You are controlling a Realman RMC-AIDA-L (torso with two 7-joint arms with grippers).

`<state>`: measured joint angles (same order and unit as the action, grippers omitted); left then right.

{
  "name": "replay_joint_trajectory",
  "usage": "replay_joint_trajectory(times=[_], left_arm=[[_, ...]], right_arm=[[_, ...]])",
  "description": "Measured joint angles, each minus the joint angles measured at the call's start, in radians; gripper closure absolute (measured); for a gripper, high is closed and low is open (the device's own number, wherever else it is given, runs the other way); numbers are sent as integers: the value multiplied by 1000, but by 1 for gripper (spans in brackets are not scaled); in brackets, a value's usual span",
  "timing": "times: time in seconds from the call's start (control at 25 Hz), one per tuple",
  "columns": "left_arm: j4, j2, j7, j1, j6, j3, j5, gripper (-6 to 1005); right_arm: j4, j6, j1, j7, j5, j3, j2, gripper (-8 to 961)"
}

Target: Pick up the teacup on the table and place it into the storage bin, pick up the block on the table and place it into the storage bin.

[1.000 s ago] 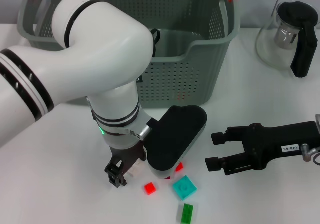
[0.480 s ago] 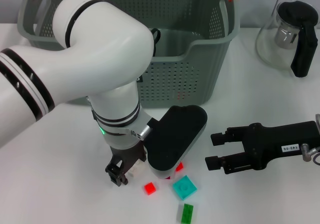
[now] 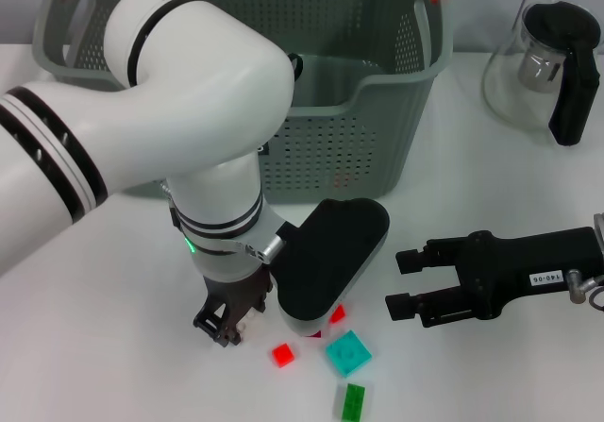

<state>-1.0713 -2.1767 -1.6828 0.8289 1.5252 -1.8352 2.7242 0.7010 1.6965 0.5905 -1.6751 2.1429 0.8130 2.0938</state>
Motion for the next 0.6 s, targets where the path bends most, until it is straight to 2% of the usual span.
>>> replay_joint_trajectory(times=[0.04,0.2,0.32,0.44,0.6], left_arm=[[-4,0,0,0,9,4,0,598],[-62,0,-5,-11,79,36,-5,598],[-153,2,0,-33,174,124,-41,598],[-244,5,20,-59,262,281,-111,597],[-332,7,85,-100,372,590,-282,597]], right_arm=[[0,0,0,0,0,0,0,85],[0,0,0,0,0,0,-1,85],[0,1,0,0,0,0,-2,85],[0,2,0,0,0,0,-5,84],[2,13,0,6,0,0,-7,84]])
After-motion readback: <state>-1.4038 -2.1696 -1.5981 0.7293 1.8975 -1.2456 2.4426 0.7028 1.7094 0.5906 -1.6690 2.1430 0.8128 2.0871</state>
